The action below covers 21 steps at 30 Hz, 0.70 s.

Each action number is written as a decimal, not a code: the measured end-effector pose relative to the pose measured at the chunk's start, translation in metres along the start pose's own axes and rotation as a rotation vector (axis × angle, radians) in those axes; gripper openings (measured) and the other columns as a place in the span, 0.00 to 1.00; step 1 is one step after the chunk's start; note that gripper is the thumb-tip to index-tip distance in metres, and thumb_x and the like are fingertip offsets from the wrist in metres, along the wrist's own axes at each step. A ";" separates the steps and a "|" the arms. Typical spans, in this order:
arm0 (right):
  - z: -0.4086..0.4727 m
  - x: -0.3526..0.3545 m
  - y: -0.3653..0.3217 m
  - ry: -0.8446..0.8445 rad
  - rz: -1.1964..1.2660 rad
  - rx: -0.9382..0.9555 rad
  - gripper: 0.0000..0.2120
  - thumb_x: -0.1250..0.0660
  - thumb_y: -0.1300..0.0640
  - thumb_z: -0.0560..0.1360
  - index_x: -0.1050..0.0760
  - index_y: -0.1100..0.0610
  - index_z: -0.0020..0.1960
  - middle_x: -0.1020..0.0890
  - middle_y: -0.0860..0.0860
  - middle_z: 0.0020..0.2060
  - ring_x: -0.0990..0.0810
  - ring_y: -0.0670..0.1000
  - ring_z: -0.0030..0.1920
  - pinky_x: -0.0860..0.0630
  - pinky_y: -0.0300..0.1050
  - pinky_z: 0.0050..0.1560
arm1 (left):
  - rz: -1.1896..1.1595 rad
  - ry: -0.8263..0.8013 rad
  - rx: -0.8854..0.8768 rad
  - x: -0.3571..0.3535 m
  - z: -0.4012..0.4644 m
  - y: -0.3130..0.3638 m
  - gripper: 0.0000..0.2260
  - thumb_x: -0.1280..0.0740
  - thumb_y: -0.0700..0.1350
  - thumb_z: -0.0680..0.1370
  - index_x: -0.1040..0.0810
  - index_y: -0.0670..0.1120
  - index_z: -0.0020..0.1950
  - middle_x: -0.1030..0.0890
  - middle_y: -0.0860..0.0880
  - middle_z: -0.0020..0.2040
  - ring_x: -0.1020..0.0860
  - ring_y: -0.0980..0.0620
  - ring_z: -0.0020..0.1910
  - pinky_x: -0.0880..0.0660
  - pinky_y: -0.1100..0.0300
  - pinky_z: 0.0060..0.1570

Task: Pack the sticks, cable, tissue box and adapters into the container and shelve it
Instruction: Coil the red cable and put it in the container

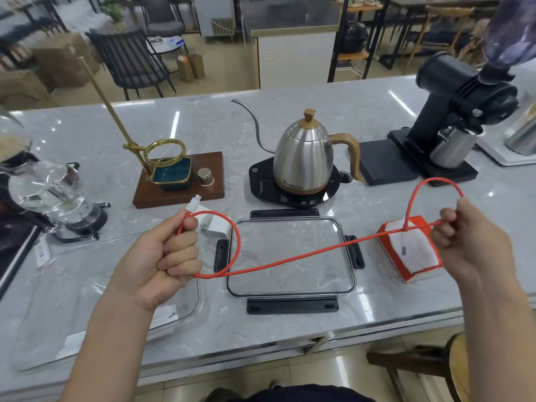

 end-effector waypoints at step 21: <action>-0.012 0.003 0.006 -0.046 0.240 0.043 0.11 0.43 0.64 0.80 0.34 0.51 0.42 0.27 0.44 0.28 0.34 0.44 0.26 0.38 0.34 0.27 | 0.003 0.121 -0.166 0.006 -0.011 0.001 0.29 0.60 0.55 0.86 0.25 0.39 0.59 0.33 0.48 0.35 0.35 0.51 0.32 0.38 0.58 0.37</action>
Point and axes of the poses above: each hand's wrist, its own z-axis towards the middle knuckle, its own x-axis out of the back of the hand, y = z × x, the point moved 5 cm from there along z, towards the middle knuckle
